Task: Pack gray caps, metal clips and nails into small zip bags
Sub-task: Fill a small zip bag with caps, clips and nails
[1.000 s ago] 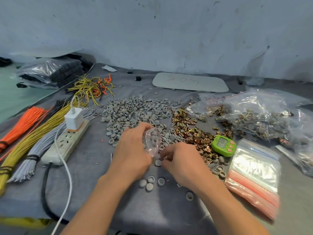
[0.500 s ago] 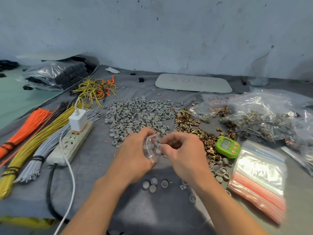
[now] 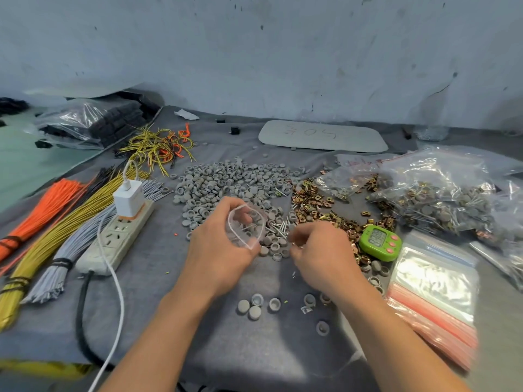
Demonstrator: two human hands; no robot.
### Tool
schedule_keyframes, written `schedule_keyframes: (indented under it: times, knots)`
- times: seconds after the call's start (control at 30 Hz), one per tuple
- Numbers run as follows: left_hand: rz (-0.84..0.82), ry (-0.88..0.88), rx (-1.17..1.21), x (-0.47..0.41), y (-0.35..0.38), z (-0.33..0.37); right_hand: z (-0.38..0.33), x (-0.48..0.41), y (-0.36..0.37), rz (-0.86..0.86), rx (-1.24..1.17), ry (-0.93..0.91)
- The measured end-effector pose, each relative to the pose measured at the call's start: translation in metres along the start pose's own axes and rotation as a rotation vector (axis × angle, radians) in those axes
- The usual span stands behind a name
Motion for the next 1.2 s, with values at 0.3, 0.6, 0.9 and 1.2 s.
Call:
schedule_keyframes:
  times: [0.3,0.6,0.9,1.2]
  knots:
    - [0.009,0.005,-0.050,0.001,0.002,0.000,-0.002,0.003,0.010,-0.083,0.141,-0.012]
    - [-0.153,-0.008,-0.193,0.002,0.023,-0.001,-0.016,0.010,-0.007,0.124,-0.414,-0.137]
    - [-0.100,-0.027,-0.069,0.001,0.018,0.002,-0.015,0.007,-0.017,0.237,-0.465,-0.162]
    - [0.068,-0.041,0.044,-0.001,-0.002,0.002,-0.009,0.005,0.013,-0.028,0.111,-0.134]
Point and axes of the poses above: each hand's wrist, its own x-axis away from the middle knuckle, its own y-axis out of the palm, z = x × y, the point moved 5 cm from there along -x, towards the middle knuckle, and after that the axes turned 1 degree about -y, right-handed, at the moved point
